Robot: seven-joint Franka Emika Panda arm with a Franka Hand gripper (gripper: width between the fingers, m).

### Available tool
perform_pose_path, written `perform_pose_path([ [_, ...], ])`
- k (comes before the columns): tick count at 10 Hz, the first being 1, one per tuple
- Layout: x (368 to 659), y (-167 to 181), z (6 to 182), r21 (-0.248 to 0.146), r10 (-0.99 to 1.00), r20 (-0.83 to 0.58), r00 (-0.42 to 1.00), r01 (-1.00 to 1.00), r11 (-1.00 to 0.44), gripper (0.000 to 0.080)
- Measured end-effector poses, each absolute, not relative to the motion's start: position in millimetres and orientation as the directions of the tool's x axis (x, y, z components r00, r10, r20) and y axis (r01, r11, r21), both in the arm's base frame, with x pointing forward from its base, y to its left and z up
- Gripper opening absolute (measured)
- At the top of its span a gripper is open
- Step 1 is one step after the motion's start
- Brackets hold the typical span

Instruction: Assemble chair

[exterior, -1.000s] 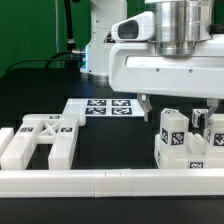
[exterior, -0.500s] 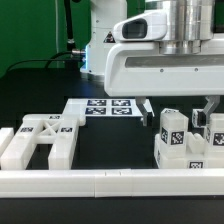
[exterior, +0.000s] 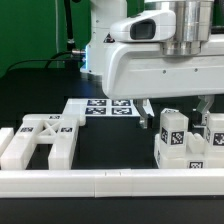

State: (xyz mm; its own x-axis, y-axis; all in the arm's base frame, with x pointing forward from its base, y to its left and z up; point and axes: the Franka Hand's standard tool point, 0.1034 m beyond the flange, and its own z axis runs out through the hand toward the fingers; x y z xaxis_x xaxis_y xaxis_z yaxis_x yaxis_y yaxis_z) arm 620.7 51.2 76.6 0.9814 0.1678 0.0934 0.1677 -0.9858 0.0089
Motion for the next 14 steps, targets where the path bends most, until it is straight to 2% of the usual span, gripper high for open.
perform_pose_path([
  [1,620.7,51.1,76.6,0.009,0.168,0.093,0.981,0.168,-0.986,0.0373],
  [2,620.7,51.2,76.6,0.007,0.158,0.094,0.983,0.158,-0.987,0.0373],
  [3,620.7,51.1,76.6,0.006,0.142,0.094,0.985,0.142,-0.990,0.0285],
  [5,620.7,51.3,76.6,-0.001,0.082,0.094,0.992,0.083,-0.997,0.0285],
  [7,620.6,51.5,76.6,-0.018,-0.095,0.092,0.991,-0.094,-0.995,0.0285],
  [8,620.0,51.4,75.9,-0.040,-0.223,0.087,0.971,-0.221,-0.975,0.0285],
  [12,619.5,50.1,75.1,-0.081,-0.623,0.057,0.780,-0.618,-0.782,0.0286],
  [14,618.6,51.6,74.8,-0.096,-0.788,0.033,0.614,-0.783,-0.614,0.0286],
])
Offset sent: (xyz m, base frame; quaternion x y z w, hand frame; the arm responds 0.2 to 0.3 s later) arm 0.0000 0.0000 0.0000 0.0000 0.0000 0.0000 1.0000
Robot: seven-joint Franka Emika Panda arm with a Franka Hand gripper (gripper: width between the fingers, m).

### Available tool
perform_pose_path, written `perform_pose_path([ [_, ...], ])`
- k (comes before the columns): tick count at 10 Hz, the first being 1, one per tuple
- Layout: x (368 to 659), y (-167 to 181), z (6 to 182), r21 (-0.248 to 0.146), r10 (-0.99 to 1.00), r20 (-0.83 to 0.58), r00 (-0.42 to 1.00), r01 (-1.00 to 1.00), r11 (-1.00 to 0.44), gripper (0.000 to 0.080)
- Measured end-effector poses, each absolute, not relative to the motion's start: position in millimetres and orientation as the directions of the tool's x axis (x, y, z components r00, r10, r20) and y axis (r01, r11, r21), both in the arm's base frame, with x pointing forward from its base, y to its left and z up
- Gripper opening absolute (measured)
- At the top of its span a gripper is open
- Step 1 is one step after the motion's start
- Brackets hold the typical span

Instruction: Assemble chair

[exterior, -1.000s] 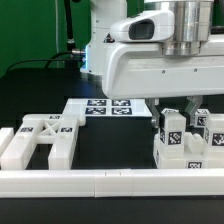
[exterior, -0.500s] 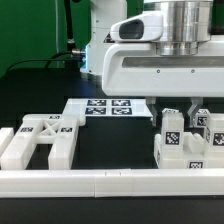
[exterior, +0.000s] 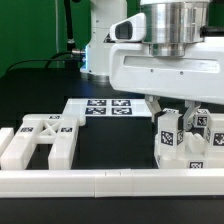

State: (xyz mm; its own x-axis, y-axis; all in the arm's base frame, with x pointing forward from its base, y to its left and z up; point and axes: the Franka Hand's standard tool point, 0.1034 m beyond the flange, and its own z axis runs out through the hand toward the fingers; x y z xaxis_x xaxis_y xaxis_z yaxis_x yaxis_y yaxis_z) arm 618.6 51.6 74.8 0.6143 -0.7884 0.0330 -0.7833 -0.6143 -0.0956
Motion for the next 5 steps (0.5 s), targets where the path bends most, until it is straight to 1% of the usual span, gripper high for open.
perform_pose_path([
  [1,618.3,52.8,74.7,-0.097,-0.856,0.023,0.517,-0.851,-0.517,0.0287],
  [4,618.3,52.9,74.8,-0.105,-0.947,-0.009,0.320,-0.943,-0.317,0.0287],
  [5,618.2,54.7,74.8,-0.105,-0.963,-0.017,0.269,-0.958,-0.265,0.0374],
])
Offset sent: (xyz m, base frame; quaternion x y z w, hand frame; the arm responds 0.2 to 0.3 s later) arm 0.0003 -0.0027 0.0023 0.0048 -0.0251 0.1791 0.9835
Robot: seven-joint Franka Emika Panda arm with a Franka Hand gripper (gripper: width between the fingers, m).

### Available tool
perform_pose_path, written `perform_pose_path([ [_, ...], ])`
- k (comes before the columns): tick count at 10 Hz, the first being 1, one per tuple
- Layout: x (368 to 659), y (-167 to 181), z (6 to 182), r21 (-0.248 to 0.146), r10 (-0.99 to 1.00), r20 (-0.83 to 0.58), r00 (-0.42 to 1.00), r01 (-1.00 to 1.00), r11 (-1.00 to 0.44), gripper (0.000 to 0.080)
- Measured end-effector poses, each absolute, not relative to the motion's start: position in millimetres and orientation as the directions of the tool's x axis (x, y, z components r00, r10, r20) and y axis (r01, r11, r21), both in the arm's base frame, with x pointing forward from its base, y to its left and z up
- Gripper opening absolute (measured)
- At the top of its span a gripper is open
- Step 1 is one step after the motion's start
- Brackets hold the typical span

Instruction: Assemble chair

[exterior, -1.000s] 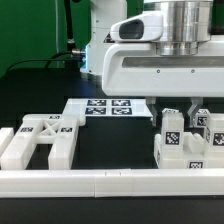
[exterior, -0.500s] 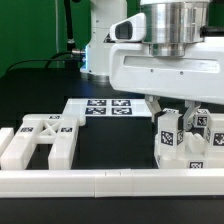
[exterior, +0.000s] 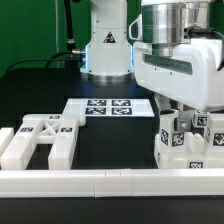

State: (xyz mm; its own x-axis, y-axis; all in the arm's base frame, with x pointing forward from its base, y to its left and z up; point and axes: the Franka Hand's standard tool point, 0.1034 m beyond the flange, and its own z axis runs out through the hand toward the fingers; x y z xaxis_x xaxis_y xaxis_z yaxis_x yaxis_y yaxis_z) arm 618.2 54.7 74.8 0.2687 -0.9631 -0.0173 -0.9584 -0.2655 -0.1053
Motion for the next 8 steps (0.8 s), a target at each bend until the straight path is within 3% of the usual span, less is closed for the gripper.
perform_pose_path([
  [1,618.1,55.1,74.8,-0.106,-0.952,-0.013,0.306,-0.947,-0.303,0.0508],
  [2,618.2,54.9,74.8,-0.106,-0.940,-0.009,0.340,-0.935,-0.337,0.0508],
  [3,618.3,54.1,75.2,-0.105,-0.914,-0.001,0.406,-0.909,-0.403,0.0619],
  [5,619.0,56.4,76.4,-0.102,-0.804,0.021,0.595,-0.798,-0.593,0.0640],
  [8,619.1,55.6,76.2,-0.096,-0.677,0.041,0.735,-0.672,-0.735,0.0649],
])
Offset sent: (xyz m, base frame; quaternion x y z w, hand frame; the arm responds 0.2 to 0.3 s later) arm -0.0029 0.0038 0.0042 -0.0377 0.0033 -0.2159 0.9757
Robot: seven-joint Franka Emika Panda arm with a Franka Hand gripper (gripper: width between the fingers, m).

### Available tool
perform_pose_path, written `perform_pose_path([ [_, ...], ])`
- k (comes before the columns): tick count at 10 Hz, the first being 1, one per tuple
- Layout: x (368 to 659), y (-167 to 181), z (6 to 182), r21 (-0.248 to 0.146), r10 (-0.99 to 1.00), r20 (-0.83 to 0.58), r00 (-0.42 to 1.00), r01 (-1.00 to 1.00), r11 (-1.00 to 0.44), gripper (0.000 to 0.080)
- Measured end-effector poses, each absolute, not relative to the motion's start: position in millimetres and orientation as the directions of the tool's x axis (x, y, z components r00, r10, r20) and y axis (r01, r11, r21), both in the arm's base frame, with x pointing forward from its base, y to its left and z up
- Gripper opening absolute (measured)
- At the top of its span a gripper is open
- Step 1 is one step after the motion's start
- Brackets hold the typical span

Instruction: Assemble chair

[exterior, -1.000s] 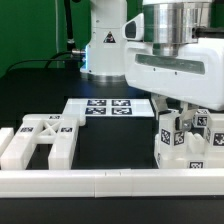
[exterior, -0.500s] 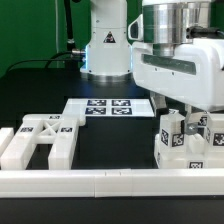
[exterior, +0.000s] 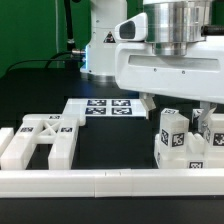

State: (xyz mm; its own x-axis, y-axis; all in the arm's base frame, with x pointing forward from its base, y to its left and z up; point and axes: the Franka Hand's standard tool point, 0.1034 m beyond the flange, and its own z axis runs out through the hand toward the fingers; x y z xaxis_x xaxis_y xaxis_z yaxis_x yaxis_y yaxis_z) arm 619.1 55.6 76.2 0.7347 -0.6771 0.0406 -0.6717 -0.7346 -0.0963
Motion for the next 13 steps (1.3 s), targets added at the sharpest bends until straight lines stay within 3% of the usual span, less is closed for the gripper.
perform_pose_path([
  [5,619.5,49.5,75.8,-0.052,-0.219,0.085,0.972,-0.215,-0.975,0.0649],
  [9,619.0,49.3,74.4,0.019,0.151,0.089,0.985,0.150,-0.988,0.0649],
  [12,621.0,46.8,77.1,0.035,0.274,0.089,0.958,0.272,-0.962,0.0649],
  [13,620.6,46.6,76.4,0.034,0.271,0.088,0.959,0.269,-0.963,0.0554],
])
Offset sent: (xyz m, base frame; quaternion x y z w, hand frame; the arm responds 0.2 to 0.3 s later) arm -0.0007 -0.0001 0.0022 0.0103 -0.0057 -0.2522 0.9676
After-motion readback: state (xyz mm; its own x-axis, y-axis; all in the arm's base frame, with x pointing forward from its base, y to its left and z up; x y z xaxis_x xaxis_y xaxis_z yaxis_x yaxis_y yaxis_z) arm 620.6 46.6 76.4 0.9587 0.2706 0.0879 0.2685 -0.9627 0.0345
